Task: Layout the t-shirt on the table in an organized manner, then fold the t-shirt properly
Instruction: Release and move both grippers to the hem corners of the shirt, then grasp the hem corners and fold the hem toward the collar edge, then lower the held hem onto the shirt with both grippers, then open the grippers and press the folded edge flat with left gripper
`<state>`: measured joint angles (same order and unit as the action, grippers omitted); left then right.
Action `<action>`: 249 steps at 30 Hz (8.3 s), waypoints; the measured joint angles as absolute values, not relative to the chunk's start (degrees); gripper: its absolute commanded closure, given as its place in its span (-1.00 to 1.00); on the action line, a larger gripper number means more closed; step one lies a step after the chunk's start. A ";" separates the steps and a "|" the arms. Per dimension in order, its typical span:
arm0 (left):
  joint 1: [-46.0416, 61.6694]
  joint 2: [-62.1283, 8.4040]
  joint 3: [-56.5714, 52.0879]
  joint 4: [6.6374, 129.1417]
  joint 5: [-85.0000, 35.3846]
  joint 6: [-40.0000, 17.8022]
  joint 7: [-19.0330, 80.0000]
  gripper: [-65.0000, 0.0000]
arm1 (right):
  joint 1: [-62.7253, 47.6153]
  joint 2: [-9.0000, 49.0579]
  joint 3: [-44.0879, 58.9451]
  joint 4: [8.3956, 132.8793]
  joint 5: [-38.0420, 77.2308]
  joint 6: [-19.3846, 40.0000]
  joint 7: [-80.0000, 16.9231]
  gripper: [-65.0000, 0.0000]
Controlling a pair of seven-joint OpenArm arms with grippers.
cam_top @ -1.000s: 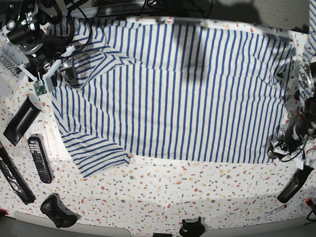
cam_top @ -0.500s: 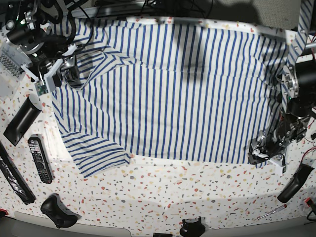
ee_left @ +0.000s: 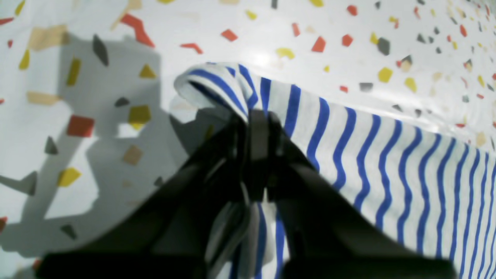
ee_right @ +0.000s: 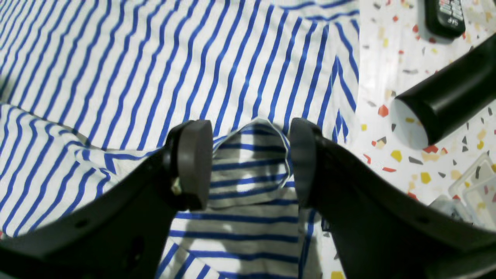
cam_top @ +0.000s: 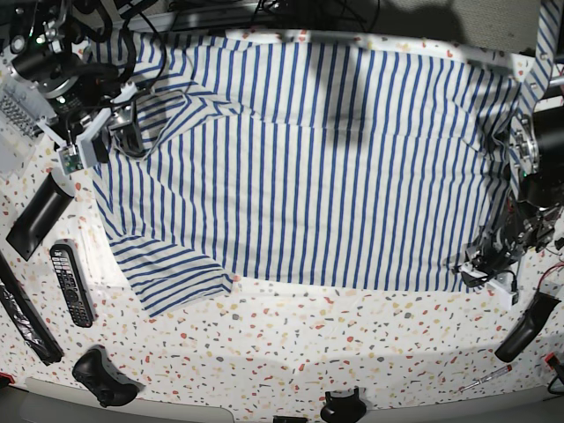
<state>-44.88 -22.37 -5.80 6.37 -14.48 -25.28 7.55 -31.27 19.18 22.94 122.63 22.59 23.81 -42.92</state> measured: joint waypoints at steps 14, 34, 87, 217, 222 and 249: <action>-44.84 -22.24 -5.80 8.99 -14.57 -25.28 10.09 1.00 | -4.47 18.81 22.98 96.95 22.09 24.47 -45.06 0.05; -44.80 -22.39 -5.80 9.02 -14.50 -25.28 10.26 1.00 | 30.26 18.94 23.16 39.66 7.53 31.97 -38.24 0.05; -5.56 -30.44 -12.97 77.34 -43.68 -36.03 40.58 1.00 | 10.94 19.88 23.42 83.50 26.85 39.72 -55.92 1.00; 10.28 -27.46 -21.02 83.00 -45.65 -39.35 42.68 0.05 | -33.34 11.44 32.64 117.56 19.70 39.90 -48.90 1.00; 10.28 -27.49 -21.02 83.00 -41.28 -39.48 41.01 0.04 | -33.36 11.44 32.64 117.56 19.75 39.92 -48.90 1.00; 7.11 -27.46 -20.99 82.98 -33.56 -39.53 34.70 0.04 | -33.34 11.44 32.64 117.56 21.06 39.92 -48.93 1.00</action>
